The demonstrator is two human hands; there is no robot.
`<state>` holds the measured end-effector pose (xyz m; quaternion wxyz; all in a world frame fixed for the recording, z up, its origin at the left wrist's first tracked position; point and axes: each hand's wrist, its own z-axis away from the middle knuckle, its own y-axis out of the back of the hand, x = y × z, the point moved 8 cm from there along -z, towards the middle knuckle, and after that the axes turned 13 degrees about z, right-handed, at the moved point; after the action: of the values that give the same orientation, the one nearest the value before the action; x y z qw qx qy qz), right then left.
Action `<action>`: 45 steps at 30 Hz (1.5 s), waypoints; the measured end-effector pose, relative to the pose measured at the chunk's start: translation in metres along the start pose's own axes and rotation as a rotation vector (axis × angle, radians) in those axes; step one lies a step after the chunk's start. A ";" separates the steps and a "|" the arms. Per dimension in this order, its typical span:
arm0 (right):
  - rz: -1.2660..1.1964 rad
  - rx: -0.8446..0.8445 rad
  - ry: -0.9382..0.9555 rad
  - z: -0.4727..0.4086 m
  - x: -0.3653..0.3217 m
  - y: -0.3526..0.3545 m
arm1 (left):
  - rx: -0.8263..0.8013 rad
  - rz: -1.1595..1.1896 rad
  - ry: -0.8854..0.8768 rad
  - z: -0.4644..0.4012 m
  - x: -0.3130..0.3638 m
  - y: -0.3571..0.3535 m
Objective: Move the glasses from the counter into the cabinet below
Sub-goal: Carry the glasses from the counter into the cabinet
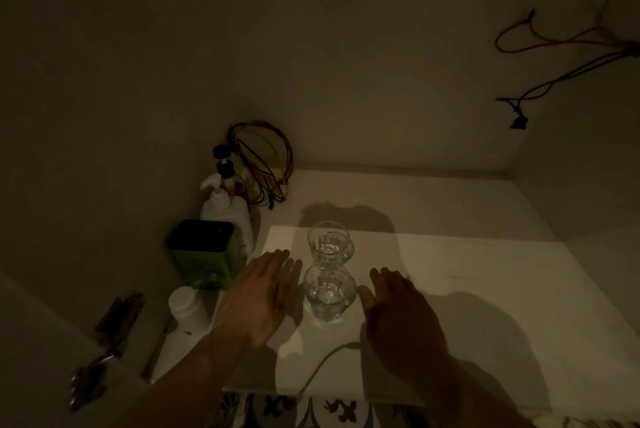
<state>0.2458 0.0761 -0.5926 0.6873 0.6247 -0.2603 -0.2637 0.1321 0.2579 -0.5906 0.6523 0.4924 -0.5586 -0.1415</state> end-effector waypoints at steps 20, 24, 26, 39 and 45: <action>-0.079 -0.429 0.008 0.180 -0.012 0.297 | -0.388 -0.049 0.341 0.147 0.235 0.192; -0.065 -0.509 0.054 0.234 -0.018 0.415 | -0.468 -0.003 0.323 0.169 0.322 0.266; -0.081 -0.517 0.031 0.250 -0.013 0.475 | -0.477 0.033 0.308 0.170 0.366 0.313; -0.307 -0.300 0.064 0.317 0.027 0.808 | -0.247 0.230 0.287 0.160 0.615 0.601; -0.356 0.038 -0.032 0.272 0.076 0.911 | 0.047 0.299 0.224 0.085 0.653 0.665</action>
<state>0.1481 -0.0992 0.3396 0.6137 0.6693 -0.1616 -0.3862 0.0345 0.0532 0.3174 0.7125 0.4315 -0.5527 0.0259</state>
